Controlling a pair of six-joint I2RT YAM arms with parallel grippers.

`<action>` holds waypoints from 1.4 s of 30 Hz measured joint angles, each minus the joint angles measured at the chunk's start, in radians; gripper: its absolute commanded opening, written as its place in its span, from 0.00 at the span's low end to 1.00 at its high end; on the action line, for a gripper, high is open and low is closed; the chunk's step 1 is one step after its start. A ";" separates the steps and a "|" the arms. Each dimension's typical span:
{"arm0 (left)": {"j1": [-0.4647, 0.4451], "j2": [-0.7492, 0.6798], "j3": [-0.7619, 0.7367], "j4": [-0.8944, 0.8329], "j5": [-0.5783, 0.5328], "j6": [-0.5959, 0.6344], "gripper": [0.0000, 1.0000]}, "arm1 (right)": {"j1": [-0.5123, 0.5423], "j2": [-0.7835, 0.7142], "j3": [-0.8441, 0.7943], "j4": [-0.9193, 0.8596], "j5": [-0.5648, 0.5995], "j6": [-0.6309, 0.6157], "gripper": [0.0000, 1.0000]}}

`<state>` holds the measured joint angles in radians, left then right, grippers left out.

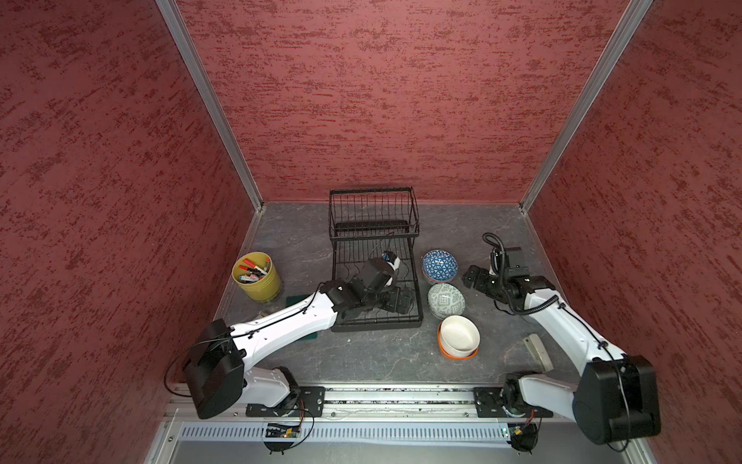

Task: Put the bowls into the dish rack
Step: 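Reach the left gripper across the rack toward the white bowl in the orange bowl, then close the left gripper on the rim of the white bowl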

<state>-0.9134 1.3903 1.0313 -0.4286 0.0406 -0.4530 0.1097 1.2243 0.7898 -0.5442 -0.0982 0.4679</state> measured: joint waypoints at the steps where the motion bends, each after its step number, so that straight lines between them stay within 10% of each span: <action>1: -0.020 0.019 0.036 -0.027 0.010 -0.006 1.00 | 0.000 0.003 0.000 0.000 0.013 0.000 0.99; 18: -0.239 0.378 0.487 -0.397 0.037 -0.146 0.96 | -0.069 0.048 0.006 -0.002 0.127 0.000 0.99; 42: -0.274 0.688 0.787 -0.650 -0.013 -0.166 0.58 | -0.105 -0.028 -0.020 -0.002 0.189 -0.024 0.94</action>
<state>-1.1877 2.0781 1.8179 -1.0782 0.0280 -0.6193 0.0044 1.1965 0.7700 -0.5461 0.0910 0.4442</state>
